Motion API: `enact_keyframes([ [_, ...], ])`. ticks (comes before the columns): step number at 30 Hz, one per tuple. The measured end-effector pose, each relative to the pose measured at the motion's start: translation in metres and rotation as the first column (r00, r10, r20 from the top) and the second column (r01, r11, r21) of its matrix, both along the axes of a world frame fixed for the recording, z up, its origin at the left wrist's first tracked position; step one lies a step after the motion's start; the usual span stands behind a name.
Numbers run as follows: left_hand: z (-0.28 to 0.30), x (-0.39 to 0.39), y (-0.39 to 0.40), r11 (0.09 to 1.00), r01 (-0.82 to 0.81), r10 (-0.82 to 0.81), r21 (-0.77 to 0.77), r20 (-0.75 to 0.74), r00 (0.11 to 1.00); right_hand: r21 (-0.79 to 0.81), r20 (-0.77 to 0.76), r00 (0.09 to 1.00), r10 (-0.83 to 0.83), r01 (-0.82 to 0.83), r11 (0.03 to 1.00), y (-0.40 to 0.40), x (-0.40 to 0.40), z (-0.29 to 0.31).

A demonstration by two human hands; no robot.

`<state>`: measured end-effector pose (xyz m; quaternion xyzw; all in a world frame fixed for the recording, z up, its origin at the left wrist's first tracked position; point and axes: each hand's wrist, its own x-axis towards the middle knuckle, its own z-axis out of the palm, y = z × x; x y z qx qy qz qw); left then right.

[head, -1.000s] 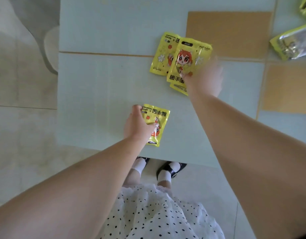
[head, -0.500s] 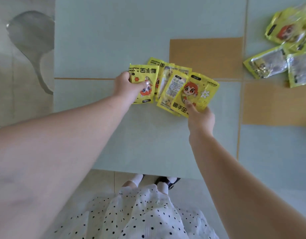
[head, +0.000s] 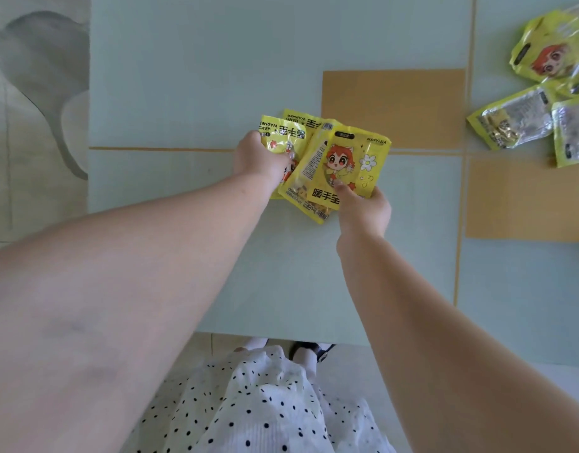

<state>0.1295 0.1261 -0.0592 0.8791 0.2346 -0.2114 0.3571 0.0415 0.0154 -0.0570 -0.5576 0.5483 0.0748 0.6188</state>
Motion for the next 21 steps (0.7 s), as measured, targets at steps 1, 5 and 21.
enact_keyframes([
  [1,0.0,0.0,0.0,1.0,-0.01,0.01,-0.01,-0.006,1.0,0.007,-0.002,1.0,-0.005,0.005,1.0,0.0,0.001,-0.002],
  [5,-0.001,-0.003,0.004,0.995,-0.064,0.06,-0.081,-0.044,0.997,0.004,-0.015,1.0,-0.027,0.028,1.0,0.0,0.002,-0.008],
  [21,0.018,-0.016,0.014,0.969,-0.107,0.09,-0.222,-0.084,0.992,0.106,-0.038,0.993,-0.11,0.113,0.988,-0.018,-0.02,0.008],
])
